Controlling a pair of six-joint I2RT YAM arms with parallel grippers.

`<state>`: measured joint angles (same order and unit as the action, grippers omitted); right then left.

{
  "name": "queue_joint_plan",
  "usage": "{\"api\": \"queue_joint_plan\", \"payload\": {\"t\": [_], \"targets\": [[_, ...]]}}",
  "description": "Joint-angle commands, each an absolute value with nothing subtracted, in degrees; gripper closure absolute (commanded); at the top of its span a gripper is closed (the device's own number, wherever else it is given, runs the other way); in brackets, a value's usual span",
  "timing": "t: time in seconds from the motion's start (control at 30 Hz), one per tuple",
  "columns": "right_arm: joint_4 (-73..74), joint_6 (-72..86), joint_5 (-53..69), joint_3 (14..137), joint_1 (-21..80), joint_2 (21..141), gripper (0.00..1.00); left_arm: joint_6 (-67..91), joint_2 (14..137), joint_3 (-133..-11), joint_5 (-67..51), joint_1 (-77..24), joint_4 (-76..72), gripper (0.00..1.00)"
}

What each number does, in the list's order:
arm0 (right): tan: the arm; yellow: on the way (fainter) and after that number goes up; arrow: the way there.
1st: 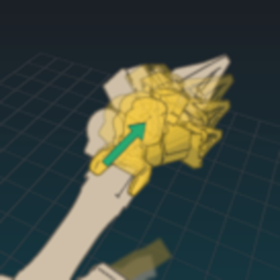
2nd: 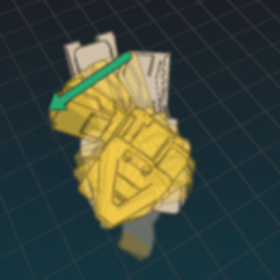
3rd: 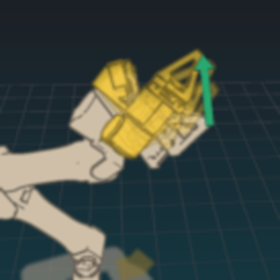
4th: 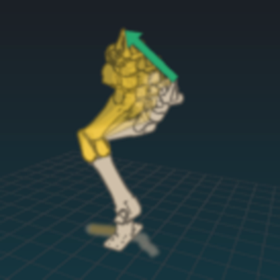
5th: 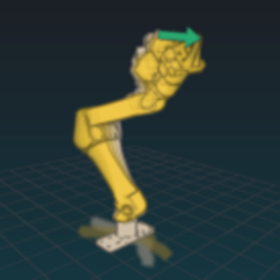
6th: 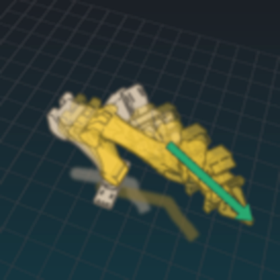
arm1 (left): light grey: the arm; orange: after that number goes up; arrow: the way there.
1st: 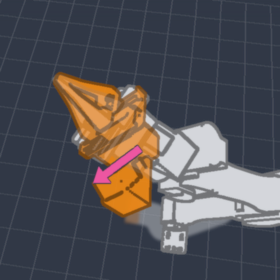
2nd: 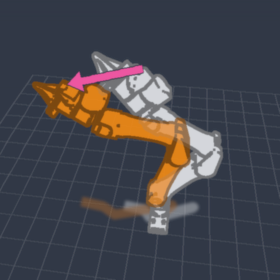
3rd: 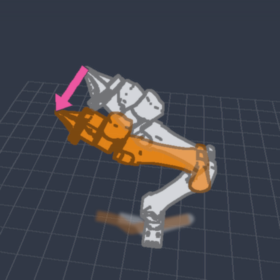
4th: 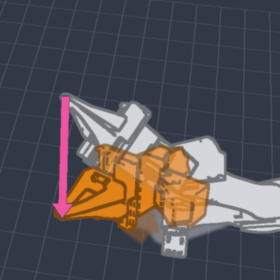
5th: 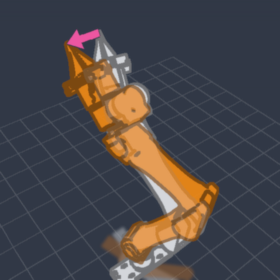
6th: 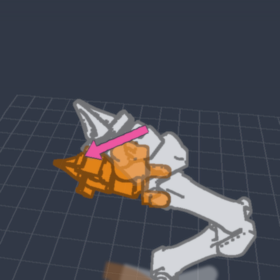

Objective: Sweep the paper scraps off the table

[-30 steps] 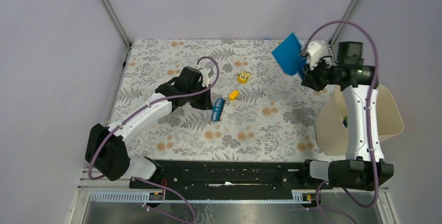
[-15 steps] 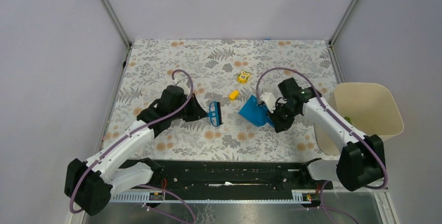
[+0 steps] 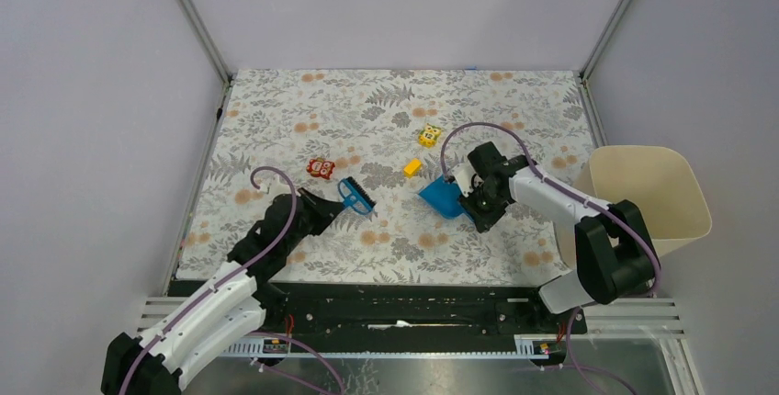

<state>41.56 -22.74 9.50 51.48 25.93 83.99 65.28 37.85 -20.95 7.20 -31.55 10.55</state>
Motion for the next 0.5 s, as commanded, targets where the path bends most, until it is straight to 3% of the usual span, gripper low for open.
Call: {"api": "queue_joint_plan", "payload": {"t": [0.0,0.23,0.33,0.43,0.47], "targets": [[38.9,-18.7,5.9,53.2,26.2,87.8,0.72,75.6,37.6,-17.3,11.0,-31.3,3.3,0.93],[38.7,-18.7,9.1,54.5,26.2,91.5,0.66,85.1,43.9,-8.4,7.6,-31.2,-15.0,0.83],[37.7,-18.7,8.1,53.3,26.2,91.1,0.43,83.1,48.8,-8.9,4.8,-31.3,-20.5,0.75],[38.0,-19.0,9.6,52.7,26.1,88.2,0.08,80.7,52.1,-12.4,2.9,-31.3,-16.3,0.68],[38.9,-19.3,10.9,52.9,26.1,86.6,0.01,80.6,52.4,-13.5,2.8,-31.3,-14.0,0.63]]}}
